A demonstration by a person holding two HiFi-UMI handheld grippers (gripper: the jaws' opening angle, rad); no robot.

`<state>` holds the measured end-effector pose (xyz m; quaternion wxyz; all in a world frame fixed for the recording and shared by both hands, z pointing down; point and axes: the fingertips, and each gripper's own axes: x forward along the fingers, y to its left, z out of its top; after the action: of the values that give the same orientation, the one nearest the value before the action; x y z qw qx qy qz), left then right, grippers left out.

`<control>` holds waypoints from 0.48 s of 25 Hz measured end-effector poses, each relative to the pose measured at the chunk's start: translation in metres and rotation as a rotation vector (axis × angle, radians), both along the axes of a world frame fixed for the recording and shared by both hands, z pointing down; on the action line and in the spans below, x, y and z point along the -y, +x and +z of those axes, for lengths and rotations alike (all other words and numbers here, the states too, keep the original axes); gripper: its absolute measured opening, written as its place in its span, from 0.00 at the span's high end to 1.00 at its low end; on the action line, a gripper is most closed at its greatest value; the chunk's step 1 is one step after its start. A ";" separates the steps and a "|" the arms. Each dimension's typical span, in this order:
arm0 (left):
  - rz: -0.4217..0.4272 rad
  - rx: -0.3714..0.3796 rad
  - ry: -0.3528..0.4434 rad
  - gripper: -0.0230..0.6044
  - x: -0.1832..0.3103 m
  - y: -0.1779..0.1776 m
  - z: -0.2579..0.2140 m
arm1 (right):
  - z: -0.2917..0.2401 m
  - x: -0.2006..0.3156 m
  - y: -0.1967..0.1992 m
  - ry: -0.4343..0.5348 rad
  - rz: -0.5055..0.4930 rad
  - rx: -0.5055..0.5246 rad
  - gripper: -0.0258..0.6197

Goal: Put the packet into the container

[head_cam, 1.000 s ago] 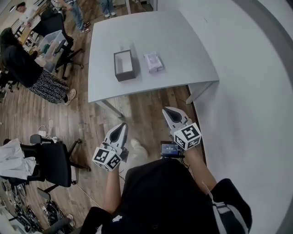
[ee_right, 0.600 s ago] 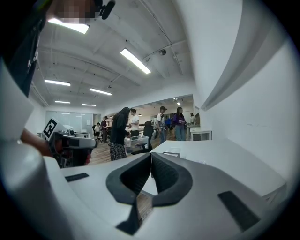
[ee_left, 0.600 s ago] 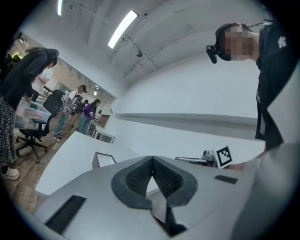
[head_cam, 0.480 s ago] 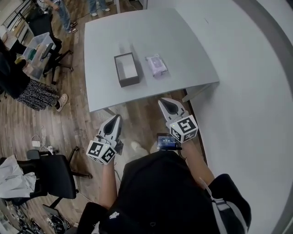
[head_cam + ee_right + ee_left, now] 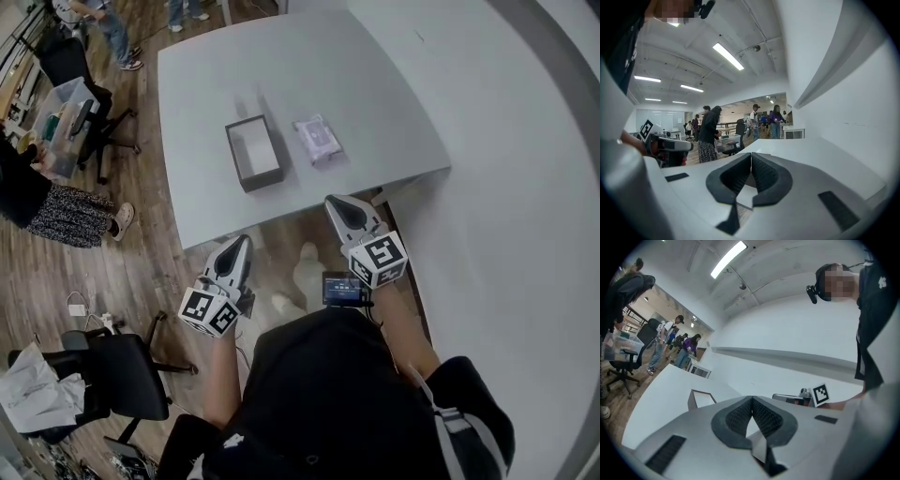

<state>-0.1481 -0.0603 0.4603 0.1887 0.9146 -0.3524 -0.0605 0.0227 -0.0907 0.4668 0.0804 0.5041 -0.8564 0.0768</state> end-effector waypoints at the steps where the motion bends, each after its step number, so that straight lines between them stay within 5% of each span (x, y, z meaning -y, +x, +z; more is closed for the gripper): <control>1: 0.001 0.002 0.004 0.95 0.008 0.002 0.003 | 0.002 0.010 0.005 0.000 0.008 0.007 0.93; 12: -0.067 0.081 0.020 0.95 0.112 0.025 -0.021 | 0.014 0.123 0.034 -0.017 -0.022 0.055 0.92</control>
<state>-0.1227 -0.1722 0.4395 0.1632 0.9059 -0.3893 -0.0332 0.0571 -0.2141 0.4810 0.0620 0.4916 -0.8632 0.0968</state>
